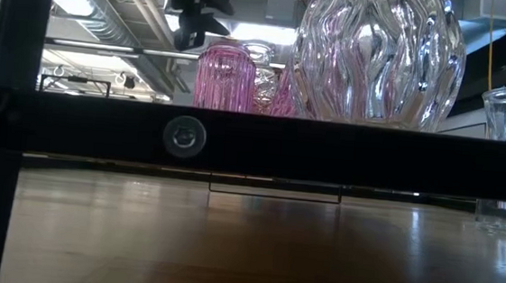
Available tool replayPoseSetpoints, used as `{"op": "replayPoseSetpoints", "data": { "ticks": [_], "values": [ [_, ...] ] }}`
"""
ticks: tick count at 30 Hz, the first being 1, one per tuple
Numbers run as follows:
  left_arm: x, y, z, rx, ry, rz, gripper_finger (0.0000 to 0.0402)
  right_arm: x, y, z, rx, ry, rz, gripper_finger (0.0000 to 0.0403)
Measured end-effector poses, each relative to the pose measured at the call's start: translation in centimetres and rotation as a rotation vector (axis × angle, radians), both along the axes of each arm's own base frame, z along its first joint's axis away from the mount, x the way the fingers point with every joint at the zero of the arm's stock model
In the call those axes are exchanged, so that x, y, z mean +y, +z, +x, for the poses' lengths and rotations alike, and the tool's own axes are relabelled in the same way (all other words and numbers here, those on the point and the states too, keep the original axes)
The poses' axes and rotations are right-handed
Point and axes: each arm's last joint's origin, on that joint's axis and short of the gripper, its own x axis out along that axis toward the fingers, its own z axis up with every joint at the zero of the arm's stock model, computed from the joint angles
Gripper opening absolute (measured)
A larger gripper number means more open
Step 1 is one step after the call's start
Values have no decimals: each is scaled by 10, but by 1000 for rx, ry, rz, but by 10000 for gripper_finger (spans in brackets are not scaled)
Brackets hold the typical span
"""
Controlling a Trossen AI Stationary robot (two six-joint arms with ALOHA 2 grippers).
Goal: Sort vases onto shelf
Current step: Put the transparent vase on the shelf aligned with the other transparent vase
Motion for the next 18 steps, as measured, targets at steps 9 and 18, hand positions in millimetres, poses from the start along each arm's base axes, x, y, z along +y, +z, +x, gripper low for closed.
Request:
{"op": "replayPoseSetpoints", "data": {
  "ticks": [9, 18],
  "values": [
    [-2, 0, 1, 4, 0, -8, 143, 20, -1, -9, 74, 132, 56, 12],
    [-3, 0, 1, 4, -4, -3, 143, 53, 2, -17, 87, 223, 133, 12]
  ]
}}
